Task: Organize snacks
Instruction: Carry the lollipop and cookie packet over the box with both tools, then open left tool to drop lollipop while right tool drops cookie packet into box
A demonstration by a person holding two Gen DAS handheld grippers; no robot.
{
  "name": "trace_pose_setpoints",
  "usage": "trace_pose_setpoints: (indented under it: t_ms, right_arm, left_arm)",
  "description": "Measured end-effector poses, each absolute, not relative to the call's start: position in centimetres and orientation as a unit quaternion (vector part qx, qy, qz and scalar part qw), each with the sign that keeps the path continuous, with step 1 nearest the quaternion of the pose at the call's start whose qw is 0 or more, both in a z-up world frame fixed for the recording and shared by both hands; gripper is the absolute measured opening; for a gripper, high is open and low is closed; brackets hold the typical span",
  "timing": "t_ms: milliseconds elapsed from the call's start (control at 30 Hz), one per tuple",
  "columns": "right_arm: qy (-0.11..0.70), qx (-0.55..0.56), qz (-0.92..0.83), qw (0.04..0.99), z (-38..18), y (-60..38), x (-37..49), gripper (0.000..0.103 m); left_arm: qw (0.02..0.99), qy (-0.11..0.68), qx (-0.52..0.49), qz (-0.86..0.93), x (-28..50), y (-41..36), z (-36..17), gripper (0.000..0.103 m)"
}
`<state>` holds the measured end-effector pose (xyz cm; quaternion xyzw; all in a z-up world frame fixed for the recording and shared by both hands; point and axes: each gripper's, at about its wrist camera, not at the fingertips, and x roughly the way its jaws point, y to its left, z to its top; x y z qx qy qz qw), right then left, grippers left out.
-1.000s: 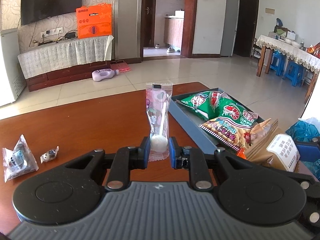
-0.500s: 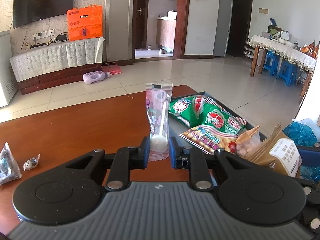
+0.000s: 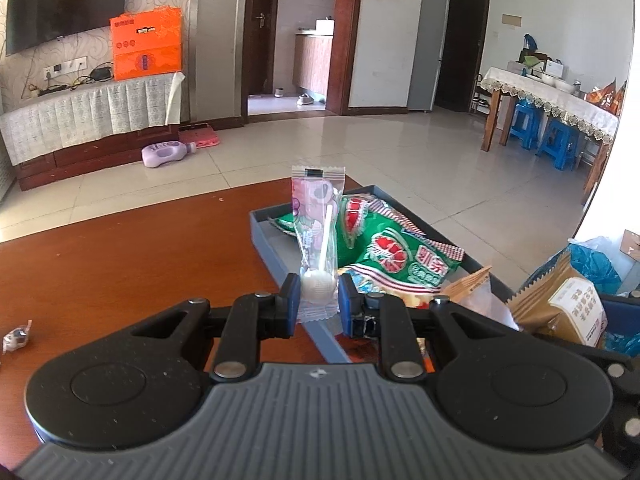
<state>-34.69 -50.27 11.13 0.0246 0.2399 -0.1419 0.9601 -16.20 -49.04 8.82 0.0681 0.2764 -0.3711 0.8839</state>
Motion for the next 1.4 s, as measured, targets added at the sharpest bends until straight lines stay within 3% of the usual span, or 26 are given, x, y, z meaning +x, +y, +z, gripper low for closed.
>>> trace_pose_setpoints:
  t_ms: [933, 1033, 1100, 1200, 1400]
  right_arm:
    - [0.296, 0.035, -0.148, 0.943, 8.7, -52.1, -33.1, 0.040]
    - [0.295, 0.039, -0.148, 0.943, 8.7, -52.3, -32.7, 0.040]
    - [0.296, 0.041, -0.147, 0.943, 8.6, -52.5, -32.5, 0.040]
    - [0.298, 0.039, -0.148, 0.942, 8.3, -52.5, -32.0, 0.040]
    - [0.300, 0.041, -0.153, 0.941, 7.7, -52.6, -31.4, 0.040]
  left_arm:
    - [0.873, 0.277, 0.091, -0.390, -12.6, -57.6, 6.2, 0.025]
    - [0.874, 0.275, 0.098, -0.388, -12.9, -57.7, 6.1, 0.032]
    - [0.876, 0.273, 0.103, -0.384, -12.9, -57.6, 6.1, 0.051]
    - [0.880, 0.267, 0.105, -0.379, -13.2, -57.1, 6.3, 0.070]
    - [0.875, 0.264, 0.108, -0.392, -13.5, -56.5, 6.5, 0.074]
